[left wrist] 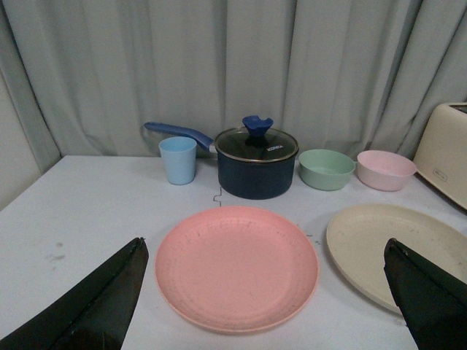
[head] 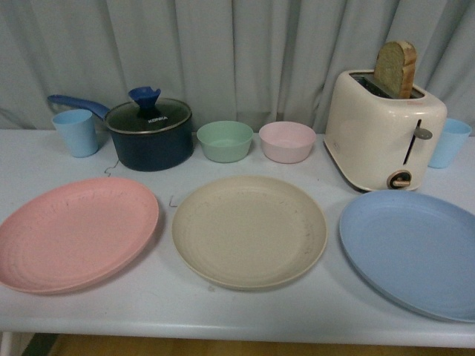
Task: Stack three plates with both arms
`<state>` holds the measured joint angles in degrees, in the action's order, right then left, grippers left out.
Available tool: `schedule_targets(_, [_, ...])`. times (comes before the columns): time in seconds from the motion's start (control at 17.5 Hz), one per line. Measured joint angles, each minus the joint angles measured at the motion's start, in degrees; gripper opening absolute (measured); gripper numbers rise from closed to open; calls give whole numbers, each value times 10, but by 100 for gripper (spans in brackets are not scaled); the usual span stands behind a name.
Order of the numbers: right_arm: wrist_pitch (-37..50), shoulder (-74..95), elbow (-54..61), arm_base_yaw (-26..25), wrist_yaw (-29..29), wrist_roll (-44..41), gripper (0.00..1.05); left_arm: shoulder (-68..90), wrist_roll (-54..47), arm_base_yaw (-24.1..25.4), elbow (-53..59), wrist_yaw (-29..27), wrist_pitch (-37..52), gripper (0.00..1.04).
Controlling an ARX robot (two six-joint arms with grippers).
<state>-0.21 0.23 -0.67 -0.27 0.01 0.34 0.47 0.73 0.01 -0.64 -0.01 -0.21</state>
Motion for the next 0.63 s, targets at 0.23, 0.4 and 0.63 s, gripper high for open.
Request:
schedule_targets(0.23, [0,0,0,0,0,0,98,0,0,0,0,0,0,98])
schedule_targets(0.4, [0,0,0,0,0,0,98,0,0,0,0,0,0,98])
schedule_targets(0.63, [0,0,0,0,0,0,98,0,0,0,0,0,0,98])
